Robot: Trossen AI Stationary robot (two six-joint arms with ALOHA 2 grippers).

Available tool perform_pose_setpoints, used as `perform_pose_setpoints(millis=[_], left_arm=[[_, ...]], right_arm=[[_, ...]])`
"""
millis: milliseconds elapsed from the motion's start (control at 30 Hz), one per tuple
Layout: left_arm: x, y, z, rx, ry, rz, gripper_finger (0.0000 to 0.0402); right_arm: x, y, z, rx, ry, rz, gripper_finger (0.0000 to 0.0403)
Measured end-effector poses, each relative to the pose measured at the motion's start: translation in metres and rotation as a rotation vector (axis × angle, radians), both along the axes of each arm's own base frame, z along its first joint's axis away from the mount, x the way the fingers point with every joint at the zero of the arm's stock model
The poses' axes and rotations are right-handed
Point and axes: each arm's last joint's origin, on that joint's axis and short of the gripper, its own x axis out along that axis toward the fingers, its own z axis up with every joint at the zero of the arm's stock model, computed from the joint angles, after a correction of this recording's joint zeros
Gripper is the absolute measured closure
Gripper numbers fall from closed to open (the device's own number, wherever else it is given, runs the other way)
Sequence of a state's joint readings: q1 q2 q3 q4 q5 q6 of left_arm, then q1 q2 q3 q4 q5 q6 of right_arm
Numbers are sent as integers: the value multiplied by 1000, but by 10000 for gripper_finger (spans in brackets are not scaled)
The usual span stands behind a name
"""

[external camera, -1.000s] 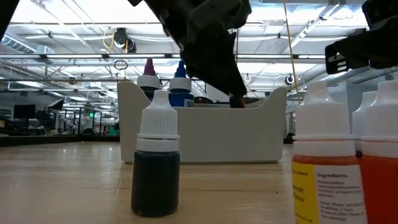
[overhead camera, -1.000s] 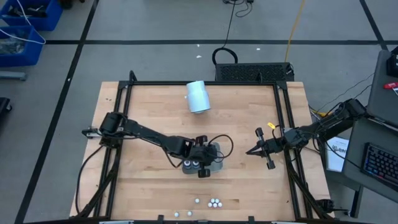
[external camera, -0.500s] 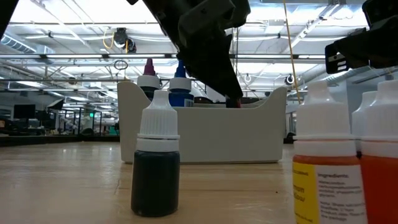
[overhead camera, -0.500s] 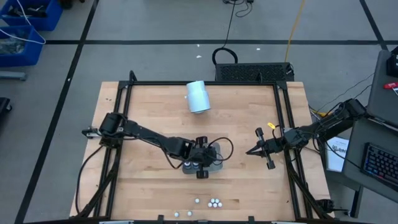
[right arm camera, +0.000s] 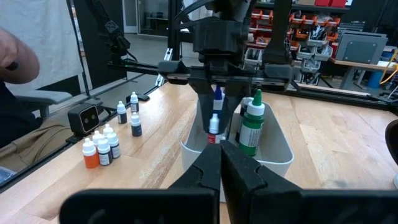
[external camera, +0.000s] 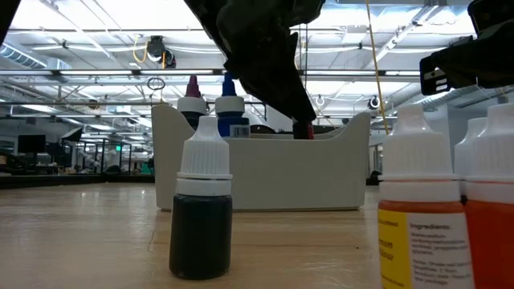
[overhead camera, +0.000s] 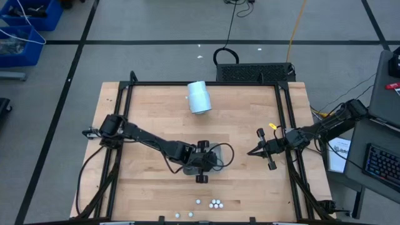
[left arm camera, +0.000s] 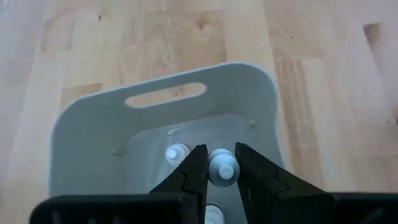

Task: Pick & Place food coloring
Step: Put the small red food coloring into the gray bin

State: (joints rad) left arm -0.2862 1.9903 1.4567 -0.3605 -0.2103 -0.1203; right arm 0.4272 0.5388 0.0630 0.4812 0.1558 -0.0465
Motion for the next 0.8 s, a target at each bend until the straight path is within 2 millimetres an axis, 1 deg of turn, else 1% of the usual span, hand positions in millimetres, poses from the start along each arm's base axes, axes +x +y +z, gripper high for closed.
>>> perform_pose_setpoints(millis=[200,367,600,800], left_arm=[[4,10,2,13,-12,-8,334],[10,12,18,-13,-38,48,334],[8,-1,40,-18,-19,142,334],[4,-4,43,-31,6,177,334]], right_arm=[[0,0,0,0,0,0,403],[0,0,0,-2,-1,0,403],[0,0,0,-3,-1,0,403],[0,0,0,-3,-1,0,403]])
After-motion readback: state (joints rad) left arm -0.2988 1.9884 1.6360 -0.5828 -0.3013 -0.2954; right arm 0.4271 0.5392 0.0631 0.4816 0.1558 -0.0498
